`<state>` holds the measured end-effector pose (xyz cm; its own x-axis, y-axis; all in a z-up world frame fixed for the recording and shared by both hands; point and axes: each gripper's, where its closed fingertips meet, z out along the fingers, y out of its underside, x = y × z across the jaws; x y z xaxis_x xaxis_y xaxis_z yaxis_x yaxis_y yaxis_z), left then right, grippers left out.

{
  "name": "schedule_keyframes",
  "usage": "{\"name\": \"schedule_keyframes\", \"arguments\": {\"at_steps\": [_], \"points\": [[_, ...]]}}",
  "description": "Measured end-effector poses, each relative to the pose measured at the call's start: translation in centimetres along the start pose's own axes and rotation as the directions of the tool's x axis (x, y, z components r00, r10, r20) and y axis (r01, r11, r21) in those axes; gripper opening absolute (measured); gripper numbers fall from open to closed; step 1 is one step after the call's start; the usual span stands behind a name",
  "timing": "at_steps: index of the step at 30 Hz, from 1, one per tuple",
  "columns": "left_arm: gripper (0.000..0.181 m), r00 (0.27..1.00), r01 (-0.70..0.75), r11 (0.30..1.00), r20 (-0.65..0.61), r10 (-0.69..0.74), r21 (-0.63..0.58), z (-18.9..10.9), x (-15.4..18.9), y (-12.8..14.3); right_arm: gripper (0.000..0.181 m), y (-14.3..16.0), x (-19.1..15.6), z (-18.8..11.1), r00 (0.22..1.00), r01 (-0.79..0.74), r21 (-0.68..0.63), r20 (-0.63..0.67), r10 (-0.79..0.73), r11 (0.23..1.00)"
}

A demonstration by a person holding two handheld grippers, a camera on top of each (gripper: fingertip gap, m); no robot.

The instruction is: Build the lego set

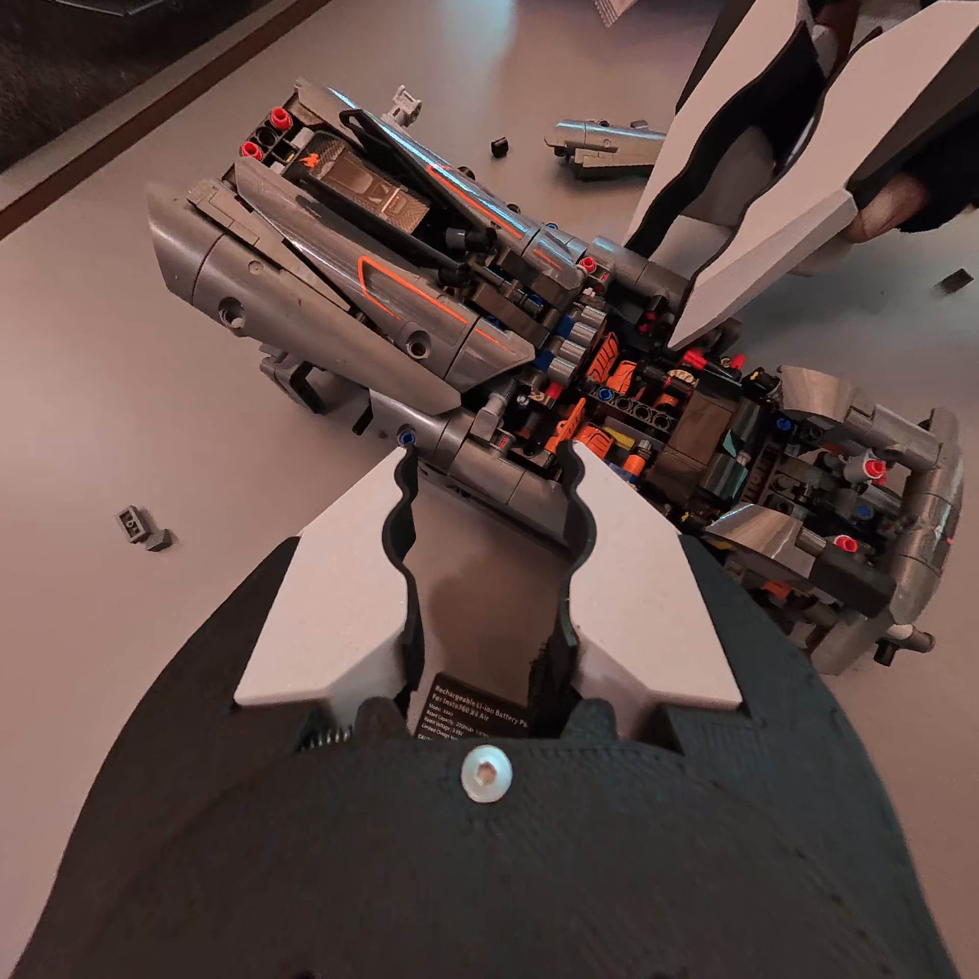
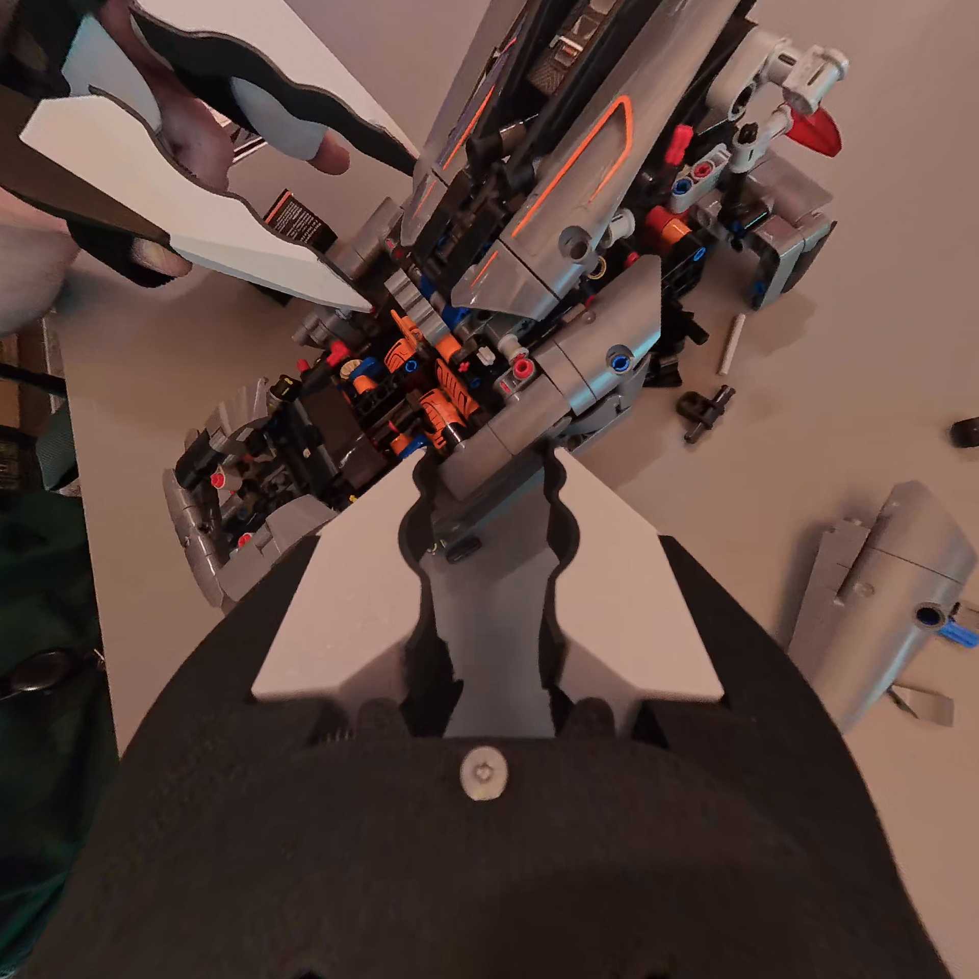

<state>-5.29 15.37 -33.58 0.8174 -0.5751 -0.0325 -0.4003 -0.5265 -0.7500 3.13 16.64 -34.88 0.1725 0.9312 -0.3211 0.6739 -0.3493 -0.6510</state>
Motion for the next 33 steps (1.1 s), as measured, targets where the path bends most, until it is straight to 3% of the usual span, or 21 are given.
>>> {"name": "schedule_keyframes", "arguments": {"at_steps": [8, 18, 24, 27, 33], "points": [[0.049, 0.996, -0.039, 0.999, 0.082, 0.041, -0.024, 0.2, -1.8, 0.4, 0.040, -0.3, -1.6, 0.9, 1.000, -0.025, -0.014, 0.019, 0.025, 1.000], [0.047, 0.991, -0.132, 0.991, 0.013, 0.132, -0.034, -0.3, -3.0, 0.9, 0.045, -0.7, -3.6, 2.2, 1.000, -0.005, -0.026, -0.011, 0.005, 1.000], [0.042, 0.978, -0.204, 0.978, -0.044, 0.203, -0.034, -0.9, -3.9, 1.5, 0.051, -0.9, -5.0, 2.4, 0.999, 0.011, -0.033, 0.051, -0.009, 0.999], [0.047, 0.980, -0.195, 0.981, -0.048, 0.195, -0.001, -1.1, -4.3, 1.5, 0.052, -0.8, -2.7, -0.2, 1.000, -0.004, -0.006, 0.000, 0.004, 1.000], [0.048, 0.988, -0.145, 0.987, -0.043, 0.148, 0.071, -2.1, -5.5, 1.2, 0.050, 0.6, 7.5, -9.4, 0.932, -0.082, 0.090, -0.345, 0.109, 0.993]]}}
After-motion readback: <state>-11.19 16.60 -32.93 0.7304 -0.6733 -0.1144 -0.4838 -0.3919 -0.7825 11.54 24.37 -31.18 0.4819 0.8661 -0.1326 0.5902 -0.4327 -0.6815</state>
